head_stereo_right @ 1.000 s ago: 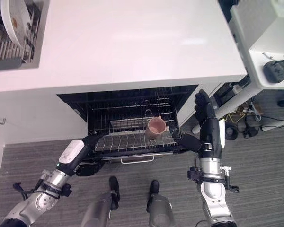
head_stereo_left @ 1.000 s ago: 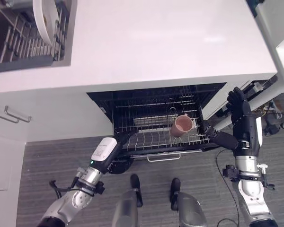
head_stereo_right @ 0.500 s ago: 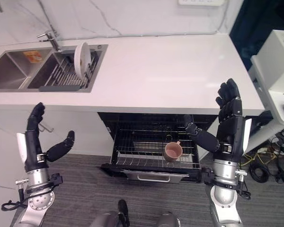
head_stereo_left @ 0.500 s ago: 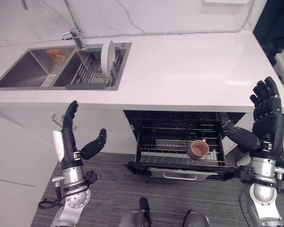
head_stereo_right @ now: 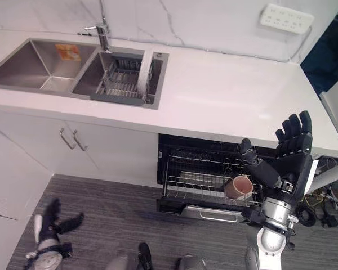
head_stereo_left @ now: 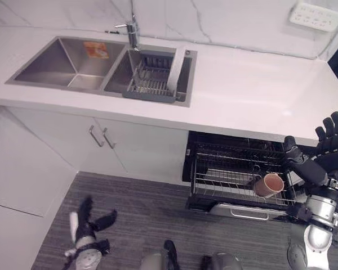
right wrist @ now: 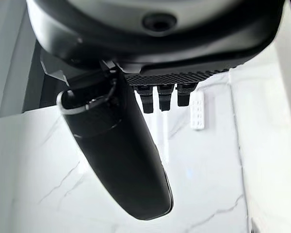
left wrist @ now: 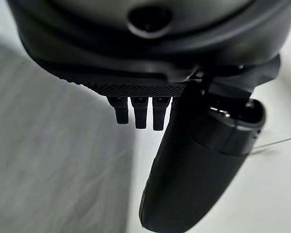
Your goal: Place the dishes in the dishwasher.
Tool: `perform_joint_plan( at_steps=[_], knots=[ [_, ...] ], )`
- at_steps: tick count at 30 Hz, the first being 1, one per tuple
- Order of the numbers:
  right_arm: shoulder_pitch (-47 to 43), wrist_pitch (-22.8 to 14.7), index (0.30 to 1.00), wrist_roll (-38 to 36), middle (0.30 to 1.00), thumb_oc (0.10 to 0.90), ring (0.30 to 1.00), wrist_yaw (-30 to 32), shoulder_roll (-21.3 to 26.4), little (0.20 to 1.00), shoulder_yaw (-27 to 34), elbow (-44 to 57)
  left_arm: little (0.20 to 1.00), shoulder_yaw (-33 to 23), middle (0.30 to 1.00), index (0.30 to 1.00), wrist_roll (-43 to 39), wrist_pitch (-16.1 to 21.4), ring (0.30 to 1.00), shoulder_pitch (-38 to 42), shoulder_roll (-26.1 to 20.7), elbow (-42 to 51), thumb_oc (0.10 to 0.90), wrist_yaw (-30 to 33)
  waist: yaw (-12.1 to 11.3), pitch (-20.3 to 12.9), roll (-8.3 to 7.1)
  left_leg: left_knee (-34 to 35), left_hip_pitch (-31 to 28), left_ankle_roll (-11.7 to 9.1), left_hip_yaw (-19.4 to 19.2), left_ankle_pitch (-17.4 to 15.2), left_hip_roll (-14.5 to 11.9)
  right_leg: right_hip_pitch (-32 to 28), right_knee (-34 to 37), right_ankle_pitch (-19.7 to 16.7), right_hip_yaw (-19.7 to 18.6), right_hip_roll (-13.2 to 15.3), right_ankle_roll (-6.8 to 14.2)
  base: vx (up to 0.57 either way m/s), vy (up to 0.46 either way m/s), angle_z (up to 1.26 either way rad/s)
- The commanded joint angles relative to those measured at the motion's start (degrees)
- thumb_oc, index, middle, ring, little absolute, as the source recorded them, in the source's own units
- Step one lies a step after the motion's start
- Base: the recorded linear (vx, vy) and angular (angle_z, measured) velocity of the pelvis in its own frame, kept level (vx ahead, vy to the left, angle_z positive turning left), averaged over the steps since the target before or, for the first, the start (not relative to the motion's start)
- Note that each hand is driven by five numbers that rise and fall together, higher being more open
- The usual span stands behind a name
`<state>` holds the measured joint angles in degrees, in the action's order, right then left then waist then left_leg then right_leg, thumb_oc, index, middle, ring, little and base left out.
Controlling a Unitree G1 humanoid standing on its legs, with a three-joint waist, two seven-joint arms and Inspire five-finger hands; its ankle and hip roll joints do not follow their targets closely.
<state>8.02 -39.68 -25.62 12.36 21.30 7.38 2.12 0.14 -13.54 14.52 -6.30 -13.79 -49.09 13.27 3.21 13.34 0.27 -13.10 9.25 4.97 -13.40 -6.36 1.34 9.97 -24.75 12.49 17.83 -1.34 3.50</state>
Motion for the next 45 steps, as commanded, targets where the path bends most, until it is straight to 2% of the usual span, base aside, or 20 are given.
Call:
perform_joint_plan(
  at_steps=[1,2,3,4,5,7,8,10,11,13,15,17,19,21,25,31,38,42,44,45],
  knots=[
    [-4.7,-6.9,0.9,-6.0,0.9,0.8,0.9,-0.4,3.5,0.9,5.6,4.3,0.9,2.8,0.9,0.9,0.0,-2.4,0.9,1.8,-1.5,-2.7,0.8,-12.3,4.5,0.9,0.5,-4.1,-5.0,-1.3,2.9,-9.6,0.1,-0.1,7.6,-13.1,-2.0,1.4,3.5,0.1,-0.055,1.25],
    [-4.8,-6.8,0.9,-7.1,0.9,0.8,0.9,-0.9,3.6,0.9,5.7,4.3,0.9,3.8,0.9,0.9,0.0,-3.6,0.9,1.9,-1.3,-4.7,0.8,-13.6,4.7,0.8,0.72,-4.1,-5.3,-1.6,2.2,-9.3,-0.2,-0.7,7.6,-12.1,-1.2,1.5,3.0,0.23,-0.107,1.47],
    [-4.7,-7.4,0.9,-6.3,0.9,0.8,0.9,0.7,4.3,0.9,5.9,4.6,0.9,5.0,0.9,0.9,-3.6,-8.5,0.9,2.1,0.2,-11.7,0.8,-16.2,5.6,0.2,0.67,-4.1,-7.8,-2.2,0.0,-9.3,-0.2,-1.9,7.6,-8.3,-0.1,2.5,1.3,0.27,-0.091,0.72],
    [-4.7,-6.4,0.9,-6.2,0.9,0.8,0.9,1.2,5.0,0.9,6.5,5.3,0.9,3.9,0.9,0.9,-6.5,-10.7,0.9,2.1,1.3,-15.0,0.8,-16.3,5.7,-0.3,0.12,-4.1,-10.7,-3.0,-2.1,-9.1,0.0,-3.2,7.6,-4.8,0.9,3.6,-0.7,0.27,-0.082,-0.11],
    [-4.8,-6.1,0.9,-6.1,0.9,0.8,0.9,1.4,5.2,0.9,6.6,5.4,0.9,3.6,0.9,0.9,-7.4,-11.0,0.9,2.2,1.5,-15.7,0.8,-16.2,5.7,-0.4,-0.11,-4.1,-11.3,-3.3,-2.4,-8.8,0.2,-3.5,7.6,-4.3,0.9,4.0,-1.0,0.19,-0.045,-0.32],
    [-5.1,-4.9,0.9,-4.0,0.9,0.8,0.9,3.1,5.8,0.9,6.8,6.0,0.9,1.8,0.9,0.9,-8.7,-11.6,0.9,2.4,2.3,-18.0,0.8,-16.1,5.1,-0.4,-1.67,-6.9,-12.3,-5.2,-1.9,-3.3,1.0,-5.3,7.6,-2.5,-1.1,5.3,-2.3,0.18,-0.079,-0.06],
    [-5.3,-4.1,0.9,-3.1,0.9,0.8,0.9,3.7,5.9,0.9,6.7,6.3,0.9,1.0,0.9,0.9,-8.3,-11.9,0.9,2.4,2.4,-18.7,0.8,-16.2,4.5,0.1,-2.44,-13.2,-8.0,-6.3,-0.9,-1.0,-0.4,-6.6,7.6,-1.8,-2.6,5.3,-3.0,0.16,-0.097,-0.04],
    [-5.7,-3.3,0.9,-3.1,0.9,0.8,0.9,3.8,5.9,0.9,6.6,6.4,0.9,0.6,0.9,0.9,-7.5,-12.1,0.9,2.3,2.5,-18.8,0.8,-15.9,4.0,0.4,-2.66,-14.9,-5.6,-6.4,0.2,-0.3,-0.9,-7.3,7.6,-1.5,-4.0,5.0,-3.2,0.14,-0.022,0.13],
    [-6.9,-2.3,0.9,-2.5,0.9,0.8,0.9,3.9,6.0,0.9,5.8,6.2,0.9,0.0,0.9,0.9,-6.2,-12.1,0.9,2.2,2.7,-18.9,0.8,-15.0,3.2,0.8,-2.6,-12.3,-4.1,-5.7,1.4,-0.7,-0.5,-8.2,7.6,-1.0,-7.2,4.1,-3.0,0.28,0.088,0.02],
    [-8.8,-0.7,0.9,-1.6,0.9,0.8,0.9,4.4,6.2,0.9,3.5,6.4,0.9,0.7,0.9,0.9,-5.4,-11.9,0.9,1.5,3.1,-19.2,0.8,-13.3,1.3,1.5,-1.88,-4.1,-0.8,-6.2,4.4,1.7,-0.7,-10.6,7.6,0.6,-12.2,2.0,-2.4,0.42,0.174,-0.51],
    [-9.9,-0.1,0.9,-2.3,0.9,0.8,0.9,4.4,6.8,0.9,1.6,6.0,0.9,0.8,0.9,0.9,-5.4,-11.9,0.9,0.6,3.4,-19.8,0.8,-12.3,-0.8,1.5,-0.72,-4.1,5.4,-7.4,9.3,3.9,-1.8,-12.2,7.6,1.9,-15.6,-0.2,-2.5,0.36,0.135,-1.0],
    [-11.0,-0.2,0.9,-1.5,0.9,0.8,0.9,4.8,7.0,0.9,0.3,5.3,0.9,1.0,0.9,0.9,-4.4,-10.8,0.9,-0.2,3.6,-21.0,0.8,-12.7,-2.7,1.7,-0.2,-4.1,9.7,-8.2,12.0,6.3,-2.0,-14.2,7.6,3.3,-18.1,-1.1,-2.8,0.37,0.121,-1.48],
    [-11.6,0.1,0.9,-0.3,0.9,0.8,0.9,6.2,7.4,0.9,0.1,4.9,0.9,1.2,0.9,0.9,-3.0,-10.8,0.9,-0.6,3.6,-21.4,0.8,-13.4,-2.8,1.3,0.07,-4.1,9.6,-7.8,9.4,6.2,-3.3,-15.4,7.6,4.4,-18.1,-0.9,-2.6,0.28,0.132,-0.99],
    [-11.8,0.7,0.9,-0.7,0.9,0.8,0.9,6.4,7.4,0.9,0.0,5.0,0.9,1.6,0.9,0.9,-3.2,-10.9,0.9,-0.7,3.6,-21.6,0.8,-13.4,-2.8,1.1,0.17,-4.1,9.3,-7.4,9.4,5.8,-3.0,-15.5,7.6,4.4,-18.4,-0.7,-2.4,0.2,0.136,-0.56],
    [-11.8,1.1,0.9,-2.2,0.9,0.8,0.9,3.9,7.2,0.9,0.5,5.3,0.9,2.3,0.9,0.9,-2.2,-10.9,0.9,-0.6,3.6,-21.5,0.8,-13.0,-2.2,0.1,0.78,-4.1,6.3,-5.4,9.4,2.2,-2.0,-14.7,7.6,4.0,-18.1,0.4,-1.5,0.2,0.144,-0.61],
    [-11.8,0.6,0.9,-2.9,0.9,0.8,0.9,3.9,7.1,0.9,1.0,6.4,0.9,3.9,0.9,0.9,-2.8,-10.4,0.9,0.2,2.3,-22.2,0.8,-12.5,-0.3,-0.5,2.12,-4.1,4.1,-3.4,10.4,-1.6,-1.5,-10.6,7.6,1.3,-16.3,0.9,-0.5,0.06,0.063,-0.2],
    [-11.2,-1.0,0.9,-2.0,0.9,0.8,0.9,4.9,6.6,0.9,2.2,7.7,0.9,5.1,0.9,0.9,-1.4,-9.8,0.9,0.6,1.6,-22.2,0.8,-12.7,0.6,-0.7,2.8,-4.1,3.6,-1.6,11.1,-3.8,0.1,-7.9,7.6,-2.1,-15.5,1.9,0.6,0.02,0.061,-0.04],
    [-11.3,-0.6,0.9,-1.1,0.9,0.8,0.9,5.3,6.4,0.9,2.3,8.8,0.9,5.8,0.9,0.9,-1.5,-10.5,0.9,1.0,1.2,-22.2,0.8,-12.9,1.1,-0.9,3.3,-4.1,3.5,-1.2,10.8,-4.6,0.3,-7.0,7.6,-3.7,-14.7,2.1,1.2,0.0,0.089,-0.06],
    [-11.7,-0.5,0.9,-2.1,0.9,0.8,0.9,3.9,6.1,0.9,1.7,8.9,0.9,5.7,0.9,0.9,-3.2,-10.9,0.9,0.9,1.1,-22.0,0.8,-13.0,0.6,-1.1,3.52,-4.1,3.3,-1.2,9.5,-5.1,-0.3,-6.4,7.6,-4.8,-11.7,2.2,1.5,-0.08,0.077,-0.22],
    [-12.8,-0.8,0.9,-3.7,0.9,0.8,0.9,0.7,5.6,0.9,0.2,8.7,0.9,4.7,0.9,0.9,-5.9,-11.4,0.9,0.4,1.2,-20.9,0.8,-12.7,-1.3,-1.1,3.58,-4.1,3.5,-1.7,5.4,-5.2,-2.5,-6.7,6.9,-4.2,-4.7,2.7,1.8,-0.16,0.063,-0.75]
  ],
)
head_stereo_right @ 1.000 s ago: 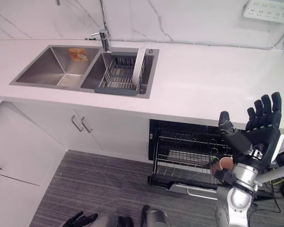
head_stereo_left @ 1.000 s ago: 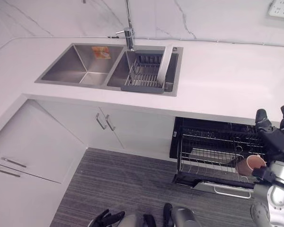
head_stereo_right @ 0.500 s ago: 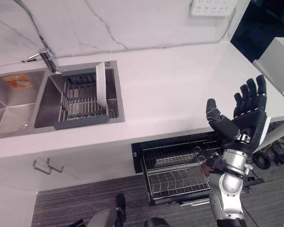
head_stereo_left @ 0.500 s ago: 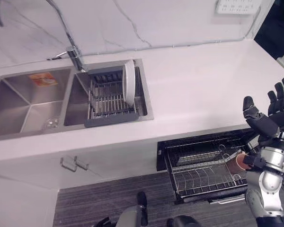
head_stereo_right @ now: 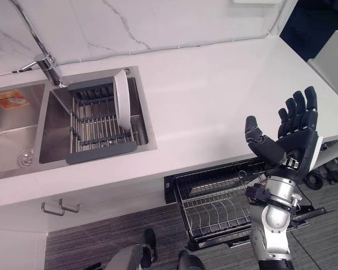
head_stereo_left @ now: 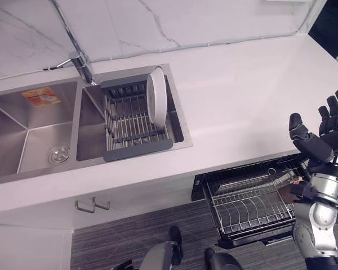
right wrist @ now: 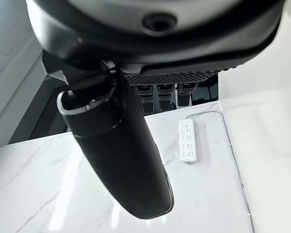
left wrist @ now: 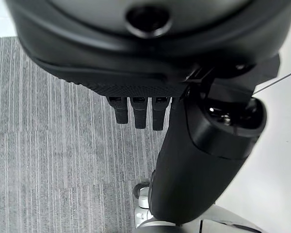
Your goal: Place the dishes in the dishwasher.
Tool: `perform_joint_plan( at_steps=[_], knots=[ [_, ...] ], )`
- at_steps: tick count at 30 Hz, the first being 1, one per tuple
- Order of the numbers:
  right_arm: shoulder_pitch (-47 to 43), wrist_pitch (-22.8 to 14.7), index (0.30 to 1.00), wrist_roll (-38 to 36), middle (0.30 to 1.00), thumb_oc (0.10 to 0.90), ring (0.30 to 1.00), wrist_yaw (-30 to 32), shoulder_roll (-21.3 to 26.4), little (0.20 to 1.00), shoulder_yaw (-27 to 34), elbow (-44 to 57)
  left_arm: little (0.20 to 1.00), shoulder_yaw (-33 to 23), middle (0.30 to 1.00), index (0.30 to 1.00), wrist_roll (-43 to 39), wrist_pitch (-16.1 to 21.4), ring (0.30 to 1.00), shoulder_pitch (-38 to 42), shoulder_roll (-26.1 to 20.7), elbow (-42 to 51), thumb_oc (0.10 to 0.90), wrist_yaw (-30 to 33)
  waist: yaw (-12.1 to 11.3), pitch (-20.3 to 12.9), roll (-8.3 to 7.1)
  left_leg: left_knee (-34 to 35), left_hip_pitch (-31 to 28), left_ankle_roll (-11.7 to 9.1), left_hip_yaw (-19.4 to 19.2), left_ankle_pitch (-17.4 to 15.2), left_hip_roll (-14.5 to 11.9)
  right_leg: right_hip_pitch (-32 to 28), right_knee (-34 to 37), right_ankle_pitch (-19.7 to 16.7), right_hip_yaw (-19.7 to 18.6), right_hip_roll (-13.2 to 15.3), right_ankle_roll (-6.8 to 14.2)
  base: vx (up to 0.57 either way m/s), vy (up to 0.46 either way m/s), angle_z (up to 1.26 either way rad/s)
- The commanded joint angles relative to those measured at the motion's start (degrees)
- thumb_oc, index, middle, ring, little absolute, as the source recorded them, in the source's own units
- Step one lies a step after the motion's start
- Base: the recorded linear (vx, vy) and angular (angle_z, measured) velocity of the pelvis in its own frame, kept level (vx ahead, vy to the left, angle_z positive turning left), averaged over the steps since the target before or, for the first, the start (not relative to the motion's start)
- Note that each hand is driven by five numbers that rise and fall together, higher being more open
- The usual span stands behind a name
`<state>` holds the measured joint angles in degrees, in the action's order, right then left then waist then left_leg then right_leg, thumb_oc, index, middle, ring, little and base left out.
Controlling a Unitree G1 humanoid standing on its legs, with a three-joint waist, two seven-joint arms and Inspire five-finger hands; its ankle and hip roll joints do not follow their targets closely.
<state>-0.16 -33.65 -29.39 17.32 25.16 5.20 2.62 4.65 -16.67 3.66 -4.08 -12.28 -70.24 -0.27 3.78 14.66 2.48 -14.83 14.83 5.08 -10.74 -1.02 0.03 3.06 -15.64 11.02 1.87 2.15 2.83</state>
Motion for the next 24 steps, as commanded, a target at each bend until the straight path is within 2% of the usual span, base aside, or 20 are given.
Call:
perform_joint_plan(
  at_steps=[1,3,4,5,6,8,9,11,12,14,17,18,21,24],
  knots=[
    [-5.5,-7.1,0.9,-0.5,0.9,0.8,0.9,-5.1,1.6,0.9,1.6,8.1,0.9,-0.3,0.9,0.9,-3.8,-0.4,0.9,-2.0,-0.1,0.8,0.8,1.2,-2.9,-2.2,1.22,-2.4,-1.9,-1.9,1.0,-10.5,-1.9,0.2,-2.7,-2.4,13.5,-0.6,2.6,-0.18,0.053,-1.16],
    [-6.3,-7.8,0.9,-0.4,0.9,0.8,0.9,-5.7,1.6,0.9,0.5,7.8,0.9,-0.8,0.9,0.9,-4.9,0.3,0.9,-2.1,0.2,1.1,0.8,1.7,-4.1,-1.8,0.74,-2.4,-1.4,-2.4,-0.8,-10.4,-2.4,0.0,-1.5,-1.5,15.7,-0.3,2.6,-0.16,-0.021,-1.6],
    [-7.3,-8.5,0.9,-0.3,0.9,0.8,0.9,-5.6,1.9,0.9,-0.4,7.2,0.9,-1.4,0.9,0.9,-5.3,0.5,0.9,-2.1,0.4,1.6,0.8,2.4,-5.2,-1.3,0.46,-2.4,-1.0,-3.2,-2.5,-9.7,-3.3,-0.5,-1.5,1.0,17.0,0.4,1.9,-0.16,-0.097,-1.16],
    [-7.9,-8.5,0.9,0.8,0.9,0.8,0.9,-4.5,2.0,0.9,-1.0,6.9,0.9,-1.4,0.9,0.9,-5.4,1.0,0.9,-1.9,0.6,1.6,0.8,3.3,-5.6,-0.8,-0.27,-2.4,-0.2,-3.7,-3.7,-9.1,-3.2,-1.5,-1.5,3.9,15.9,0.3,1.3,-0.23,-0.137,-0.61],
    [-9.4,-8.5,0.9,0.4,0.9,0.8,0.9,-4.2,2.7,0.9,-2.7,5.8,0.9,-2.5,0.9,0.9,-6.2,1.7,0.9,-1.9,0.7,1.9,0.8,5.2,-6.3,0.1,-1.13,-2.4,0.3,-4.2,-5.6,-7.1,-2.9,-0.8,-1.5,5.3,15.6,1.1,0.4,-0.2,-0.105,-0.39],
    [-10.0,-8.9,0.9,2.0,0.9,0.8,0.9,-3.4,2.9,0.9,-3.2,5.0,0.9,-2.5,0.9,0.9,-4.9,2.0,0.9,-1.8,0.7,1.6,0.8,4.6,-6.4,0.6,-1.94,-2.4,0.2,-4.1,-6.0,-6.4,-1.7,-0.4,-1.5,5.3,14.6,2.1,0.0,-0.13,-0.013,-0.12],
    [-10.7,-8.9,0.9,5.9,0.9,0.8,0.9,-2.1,3.3,0.9,-3.9,3.9,0.9,-2.1,0.9,0.9,-3.3,2.3,0.9,-2.6,1.2,1.1,0.8,3.6,-7.4,1.3,-2.93,-2.4,0.1,-4.6,-3.6,-5.3,-0.5,-0.7,-1.5,4.8,13.3,3.4,-0.4,-0.04,0.066,0.07],
    [-11.4,-7.0,0.9,5.6,0.9,0.8,0.9,-3.0,3.5,0.9,-4.7,3.6,0.9,-2.5,0.9,0.9,-4.3,2.7,0.9,-3.7,1.8,1.0,0.8,4.5,-8.2,1.4,-2.37,-2.4,0.8,-5.4,-0.3,-5.3,-1.5,-1.0,-1.5,4.8,12.4,2.9,-0.2,0.04,0.161,-0.17],
    [-11.5,-6.0,0.9,4.5,0.9,0.8,0.9,-3.4,3.4,0.9,-5.3,3.3,0.9,-3.3,0.9,0.9,-4.1,1.9,0.9,-4.3,1.9,1.3,0.8,4.8,-8.6,1.1,-1.66,-2.4,1.6,-6.5,0.8,-4.5,-3.9,-1.4,-1.5,5.1,12.7,2.7,-0.1,0.08,0.187,-0.18],
    [-10.9,-5.4,0.9,4.7,0.9,0.8,0.9,-3.4,2.8,0.9,-5.5,3.3,0.9,-3.9,0.9,0.9,-3.2,1.3,0.9,-4.5,1.9,0.8,0.8,4.9,-8.8,0.3,-0.94,-2.4,3.3,-7.9,1.6,-2.7,-6.8,-2.0,-1.5,5.4,13.0,2.7,-0.1,0.1,0.203,-0.03],
    [-9.0,-5.5,0.9,5.0,0.9,0.8,0.9,-2.8,2.3,0.9,-5.2,3.4,0.9,-4.2,0.9,0.9,0.0,1.6,0.9,-4.3,2.2,-0.7,0.8,4.4,-7.9,-1.2,-0.62,-2.4,3.2,-9.0,-1.3,-3.6,-9.1,-4.5,-1.5,7.2,14.6,3.9,0.6,0.17,0.217,0.0],
    [-8.2,-6.1,0.9,5.5,0.9,0.8,0.9,-2.1,2.1,0.9,-5.1,3.7,0.9,-3.6,0.9,0.9,0.4,1.9,0.9,-4.0,2.2,-0.5,0.8,3.7,-7.2,-1.5,-0.56,-2.4,3.0,-9.2,-3.7,-3.6,-10.5,-5.2,-1.5,7.6,15.4,4.5,0.9,0.07,0.152,0.19],
    [-6.7,-6.3,0.9,5.0,0.9,0.8,0.9,-2.9,1.4,0.9,-4.6,4.3,0.9,-3.1,0.9,0.9,-0.9,2.2,0.9,-3.8,2.2,-0.4,0.8,2.4,-7.3,-2.0,-0.21,-2.4,3.2,-8.1,-4.1,-3.5,-10.0,-5.6,-1.5,7.1,15.7,5.1,1.3,0.03,0.141,0.34],
    [-7.3,-6.2,0.9,3.6,0.9,0.8,0.9,-5.1,1.0,0.9,-5.4,3.7,0.9,-3.4,0.9,0.9,-3.9,1.7,0.9,-3.8,1.6,0.1,0.8,0.4,-8.1,-2.9,-0.05,-2.4,2.0,-7.0,-3.7,-5.2,-8.5,-5.6,-1.5,6.3,16.5,6.8,2.2,0.06,0.113,0.05]
  ],
)
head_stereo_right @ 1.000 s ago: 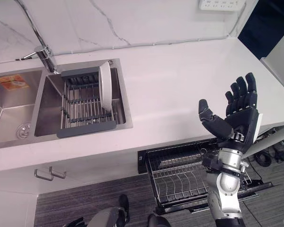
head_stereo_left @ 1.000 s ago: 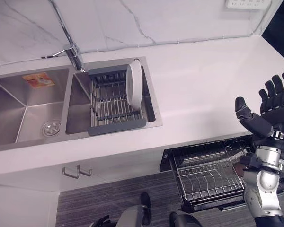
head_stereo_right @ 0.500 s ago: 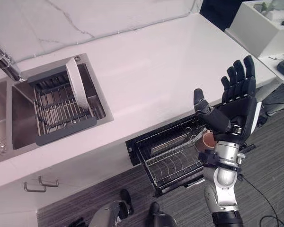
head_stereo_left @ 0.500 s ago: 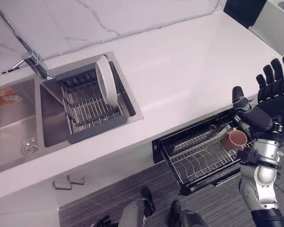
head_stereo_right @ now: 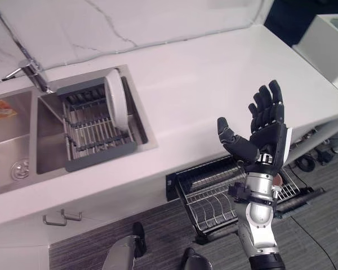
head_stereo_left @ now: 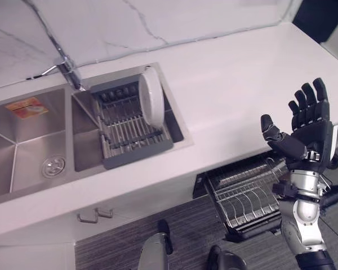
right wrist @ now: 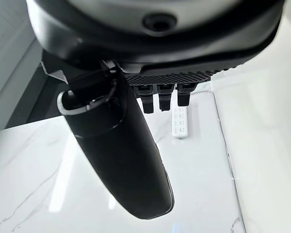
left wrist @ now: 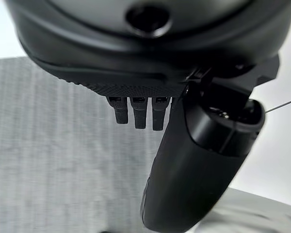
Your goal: Place the dishes in the dishwasher.
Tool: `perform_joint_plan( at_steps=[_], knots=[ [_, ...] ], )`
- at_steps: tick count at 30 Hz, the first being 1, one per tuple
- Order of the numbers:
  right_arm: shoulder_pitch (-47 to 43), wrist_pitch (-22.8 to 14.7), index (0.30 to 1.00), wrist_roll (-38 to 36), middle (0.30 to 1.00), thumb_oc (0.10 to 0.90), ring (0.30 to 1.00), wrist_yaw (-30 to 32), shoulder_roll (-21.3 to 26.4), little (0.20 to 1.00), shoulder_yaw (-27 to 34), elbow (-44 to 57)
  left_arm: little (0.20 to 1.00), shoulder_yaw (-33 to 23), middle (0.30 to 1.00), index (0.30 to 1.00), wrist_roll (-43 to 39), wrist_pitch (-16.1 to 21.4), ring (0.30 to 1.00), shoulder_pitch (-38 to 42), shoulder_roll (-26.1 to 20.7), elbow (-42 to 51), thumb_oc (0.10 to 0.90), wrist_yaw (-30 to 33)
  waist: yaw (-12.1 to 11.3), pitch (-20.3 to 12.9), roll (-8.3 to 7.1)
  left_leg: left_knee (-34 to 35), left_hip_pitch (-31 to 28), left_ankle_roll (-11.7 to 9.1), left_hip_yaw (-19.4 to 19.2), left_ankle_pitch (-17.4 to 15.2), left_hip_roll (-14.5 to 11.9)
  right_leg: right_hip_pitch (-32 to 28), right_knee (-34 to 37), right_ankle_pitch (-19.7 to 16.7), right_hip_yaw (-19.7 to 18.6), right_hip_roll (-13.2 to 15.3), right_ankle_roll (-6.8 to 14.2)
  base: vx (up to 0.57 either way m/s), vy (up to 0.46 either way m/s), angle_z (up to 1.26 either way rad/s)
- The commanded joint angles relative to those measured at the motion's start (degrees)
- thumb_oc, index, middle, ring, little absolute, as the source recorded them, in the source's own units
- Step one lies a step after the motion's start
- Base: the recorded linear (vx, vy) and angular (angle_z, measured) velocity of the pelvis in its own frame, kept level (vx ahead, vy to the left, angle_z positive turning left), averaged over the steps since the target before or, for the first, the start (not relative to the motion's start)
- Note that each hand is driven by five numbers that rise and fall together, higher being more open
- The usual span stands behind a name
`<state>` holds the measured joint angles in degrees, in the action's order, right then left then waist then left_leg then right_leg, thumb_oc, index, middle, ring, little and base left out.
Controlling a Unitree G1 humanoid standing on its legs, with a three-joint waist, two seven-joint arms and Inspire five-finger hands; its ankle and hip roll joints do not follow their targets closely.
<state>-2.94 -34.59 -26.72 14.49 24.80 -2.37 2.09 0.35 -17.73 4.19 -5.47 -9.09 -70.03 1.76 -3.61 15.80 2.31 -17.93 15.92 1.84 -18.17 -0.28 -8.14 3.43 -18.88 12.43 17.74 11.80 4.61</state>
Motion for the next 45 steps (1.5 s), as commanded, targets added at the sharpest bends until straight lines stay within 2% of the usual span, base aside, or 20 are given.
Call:
perform_joint_plan(
  at_steps=[1,7,12,15,17,21,24,25,29,37,45],
  knots=[
    [-4.6,-5.2,0.9,0.9,0.9,0.8,0.9,-2.6,1.3,0.9,2.1,4.2,0.9,0.9,0.9,0.9,-3.1,1.2,0.9,-2.4,-1.6,-0.2,0.8,-1.9,-0.7,-4.1,0.14,0.7,0.8,-3.7,3.8,-6.1,-0.3,-5.9,1.7,4.7,0.7,-2.7,0.6,0.03,0.069,0.0],
    [-7.0,-1.6,0.9,1.0,0.9,0.8,0.9,-5.2,1.6,0.9,0.3,5.1,0.9,0.9,0.9,0.9,-3.8,1.7,0.9,-2.7,-1.5,-0.6,0.8,-1.7,-2.4,-4.7,-0.24,0.7,1.3,-3.0,4.2,-6.7,0.8,-5.4,1.7,4.1,1.7,-1.2,1.6,0.01,0.038,0.02],
    [-10.1,0.6,0.9,0.3,0.9,0.8,0.9,-4.8,2.2,0.9,-0.9,6.1,0.9,0.9,0.9,0.9,-2.9,2.0,0.9,-2.3,-1.7,-0.8,0.8,-1.2,-3.8,-4.7,-0.9,0.7,2.6,-3.0,4.5,-6.2,0.9,-5.2,1.7,4.3,1.9,-1.1,1.9,0.0,-0.003,-0.03],
    [-13.1,4.6,0.9,-3.1,0.9,0.8,0.9,-6.8,1.9,0.9,-2.1,6.2,0.9,1.0,0.9,0.9,-3.0,1.8,0.9,-1.9,-1.9,-0.8,0.8,-1.4,-4.8,-4.5,-1.16,0.7,3.4,-3.3,5.0,-5.8,0.9,-5.2,1.7,4.5,2.0,-1.1,1.9,-0.01,-0.005,0.02],
    [-13.6,5.4,0.9,-3.6,0.9,0.8,0.9,-7.4,1.8,0.9,-2.4,6.1,0.9,1.0,0.9,0.9,-2.8,1.8,0.9,-1.8,-1.9,-0.9,0.8,-1.3,-5.0,-4.5,-1.18,0.7,3.5,-3.4,5.1,-5.7,1.0,-5.3,1.7,4.6,2.1,-1.1,1.9,0.0,0.0,0.0],
    [-15.4,10.0,0.9,-3.2,0.9,0.8,0.9,-9.7,0.6,0.9,-5.1,5.4,0.9,1.0,0.9,0.9,-2.8,1.8,0.9,-2.0,-2.0,-1.2,0.8,-1.6,-6.0,-4.6,-1.16,0.7,4.1,-3.7,5.0,-5.0,0.6,-5.8,1.7,4.7,2.8,-1.1,1.7,0.0,0.0,0.01],
    [-15.8,11.9,0.9,-3.5,0.9,0.8,0.9,-10.2,0.2,0.9,-6.4,5.0,0.9,0.1,0.9,0.9,-6.8,0.1,0.9,-2.1,-1.9,-1.1,0.8,-2.9,-6.4,-4.8,-1.1,0.7,4.3,-3.8,4.4,-4.8,0.2,-6.3,1.7,4.9,3.5,-1.1,1.7,0.02,-0.003,0.07],
    [-15.8,12.0,0.9,-3.4,0.9,0.8,0.9,-10.2,0.2,0.9,-6.5,4.9,0.9,0.0,0.9,0.9,-6.6,0.1,0.9,-2.2,-1.9,-1.2,0.8,-2.9,-6.3,-4.8,-1.67,0.7,3.7,-4.4,4.9,-6.0,0.8,-6.9,1.7,6.0,3.0,-0.7,1.9,0.07,-0.009,0.12],
    [-16.4,13.0,0.9,-4.8,0.9,0.8,0.9,-9.9,-0.7,0.9,-7.9,3.5,0.9,0.0,0.9,0.9,-3.3,1.0,0.9,-2.4,-2.0,-1.6,0.8,-2.7,-6.7,-4.8,-1.89,0.7,3.5,-4.4,4.6,-5.9,1.0,-7.6,1.7,6.2,3.4,-0.7,1.9,0.03,0.008,0.14],
    [-19.5,12.8,0.9,-3.4,0.9,0.8,0.9,-4.5,-3.4,0.9,-9.7,0.7,0.9,1.5,0.9,0.9,-3.0,0.5,0.9,-2.5,-2.3,-1.7,0.8,-2.0,-7.8,-4.7,-1.3,0.7,3.9,-4.6,4.7,-5.4,1.0,-8.0,1.7,6.1,4.1,-0.4,1.9,0.02,0.014,0.01],
    [-21.0,12.4,0.9,-2.7,0.9,0.8,0.9,-2.5,-3.9,0.9,-9.9,-1.3,0.9,1.3,0.9,0.9,-2.6,0.7,0.9,-2.9,-2.3,-1.9,0.8,-2.0,-8.5,-4.6,-1.07,0.7,4.2,-4.6,4.8,-5.1,1.0,-8.5,1.7,6.2,4.6,-0.3,1.9,0.01,0.002,0.03]
  ],
)
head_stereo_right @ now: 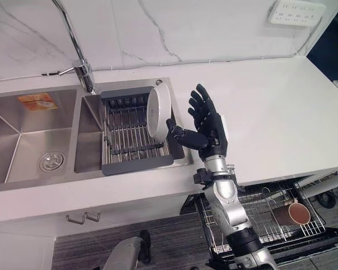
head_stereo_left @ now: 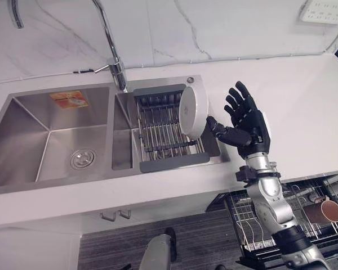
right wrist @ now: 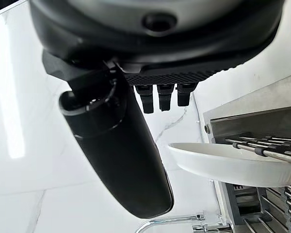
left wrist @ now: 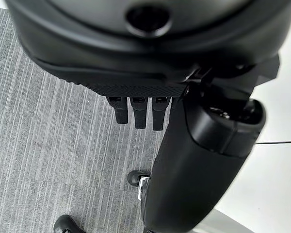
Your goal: Place the dishes in the dishwasher.
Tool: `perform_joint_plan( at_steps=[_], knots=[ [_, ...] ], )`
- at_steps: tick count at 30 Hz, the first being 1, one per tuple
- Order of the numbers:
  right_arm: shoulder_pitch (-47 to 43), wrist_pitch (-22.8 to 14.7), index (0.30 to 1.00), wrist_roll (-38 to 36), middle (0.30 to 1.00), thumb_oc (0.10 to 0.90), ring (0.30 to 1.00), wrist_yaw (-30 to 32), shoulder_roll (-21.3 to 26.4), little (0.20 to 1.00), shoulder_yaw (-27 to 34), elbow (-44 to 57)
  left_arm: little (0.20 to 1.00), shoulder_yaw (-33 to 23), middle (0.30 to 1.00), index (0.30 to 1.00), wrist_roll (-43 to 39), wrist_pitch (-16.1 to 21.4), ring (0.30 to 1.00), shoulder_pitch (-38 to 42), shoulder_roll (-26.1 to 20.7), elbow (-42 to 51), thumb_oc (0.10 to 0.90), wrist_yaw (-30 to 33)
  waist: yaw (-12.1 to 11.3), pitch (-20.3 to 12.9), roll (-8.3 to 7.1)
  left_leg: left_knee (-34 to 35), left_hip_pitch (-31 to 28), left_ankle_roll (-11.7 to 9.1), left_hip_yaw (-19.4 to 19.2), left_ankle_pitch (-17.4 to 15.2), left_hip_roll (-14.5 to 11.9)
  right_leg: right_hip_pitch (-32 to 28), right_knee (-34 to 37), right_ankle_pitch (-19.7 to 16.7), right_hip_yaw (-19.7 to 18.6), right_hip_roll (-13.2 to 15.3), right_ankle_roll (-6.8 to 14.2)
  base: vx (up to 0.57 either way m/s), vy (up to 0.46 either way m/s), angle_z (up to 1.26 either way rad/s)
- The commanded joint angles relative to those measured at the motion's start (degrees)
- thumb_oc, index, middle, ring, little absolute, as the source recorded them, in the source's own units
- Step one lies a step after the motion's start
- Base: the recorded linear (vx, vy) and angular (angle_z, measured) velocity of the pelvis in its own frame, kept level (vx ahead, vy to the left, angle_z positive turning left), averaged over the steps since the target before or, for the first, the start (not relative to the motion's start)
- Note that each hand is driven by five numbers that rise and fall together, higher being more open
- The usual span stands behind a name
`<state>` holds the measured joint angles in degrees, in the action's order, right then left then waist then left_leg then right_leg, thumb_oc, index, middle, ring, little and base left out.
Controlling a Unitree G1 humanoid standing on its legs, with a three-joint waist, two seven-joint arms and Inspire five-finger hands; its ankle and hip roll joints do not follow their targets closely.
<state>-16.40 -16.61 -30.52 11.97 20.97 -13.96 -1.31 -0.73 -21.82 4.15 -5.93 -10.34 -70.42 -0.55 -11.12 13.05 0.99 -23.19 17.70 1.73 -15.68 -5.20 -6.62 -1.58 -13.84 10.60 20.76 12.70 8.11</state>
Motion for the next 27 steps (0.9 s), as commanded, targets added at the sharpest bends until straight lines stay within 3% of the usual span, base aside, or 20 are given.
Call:
perform_joint_plan(
  at_steps=[1,27],
  knots=[
    [-7.7,-5.5,0.9,0.9,0.9,0.8,0.9,-0.2,-0.2,0.9,1.6,1.7,0.9,2.3,0.9,0.9,1.8,0.9,0.9,-2.4,-1.1,-1.5,0.8,0.0,-1.2,-1.9,0.3,6.0,2.5,-4.5,2.3,-0.1,-0.4,-3.5,-3.3,8.1,1.7,-1.2,-1.6,0.03,0.009,0.09],
    [-11.1,-5.0,0.9,-2.1,0.9,0.8,0.9,0.5,-3.9,0.9,0.0,-5.4,0.9,2.8,0.9,0.9,0.6,1.6,0.9,-3.2,-1.7,0.0,0.8,-1.9,-3.1,0.3,1.27,6.0,4.6,-5.1,1.3,1.8,-0.9,-4.7,-3.3,8.5,3.4,-0.8,-1.9,0.0,0.006,0.04]
  ],
)
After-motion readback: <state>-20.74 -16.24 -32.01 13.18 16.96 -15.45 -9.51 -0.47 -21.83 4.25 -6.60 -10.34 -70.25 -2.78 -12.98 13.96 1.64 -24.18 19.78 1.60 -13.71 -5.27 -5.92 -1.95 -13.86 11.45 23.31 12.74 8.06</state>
